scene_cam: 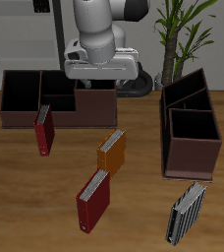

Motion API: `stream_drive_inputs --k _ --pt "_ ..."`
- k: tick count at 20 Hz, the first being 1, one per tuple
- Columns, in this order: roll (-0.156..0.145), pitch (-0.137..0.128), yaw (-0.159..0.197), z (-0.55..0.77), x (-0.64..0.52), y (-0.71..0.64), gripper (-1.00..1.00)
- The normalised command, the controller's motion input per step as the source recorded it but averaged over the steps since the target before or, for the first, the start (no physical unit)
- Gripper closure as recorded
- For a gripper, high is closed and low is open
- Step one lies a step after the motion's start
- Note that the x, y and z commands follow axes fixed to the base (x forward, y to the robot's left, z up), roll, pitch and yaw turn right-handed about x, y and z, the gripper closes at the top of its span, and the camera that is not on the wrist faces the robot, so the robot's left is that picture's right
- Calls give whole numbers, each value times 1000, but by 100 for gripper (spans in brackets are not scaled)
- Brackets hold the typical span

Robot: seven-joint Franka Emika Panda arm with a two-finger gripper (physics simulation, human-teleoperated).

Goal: Place the left red book into the back desk caddy's left compartment and place the right red book into the left desk caddy's right compartment and place the orange book into the left desk caddy's back compartment

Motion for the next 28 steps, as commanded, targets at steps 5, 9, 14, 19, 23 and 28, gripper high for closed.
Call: stream_drive_inputs --k 5,9,14,19,23,28 --pt "0 10 3 -28 101 -30 -100" --pt "-6 -3 29 -53 91 -2 -100" --pt "-12 -30 12 5 72 -3 -100" --pt "-24 -17 2 -26 100 -7 -100" --pt "-34 -37 7 -8 74 37 -100" --pt "-6 -6 -4 -25 63 49 -100"
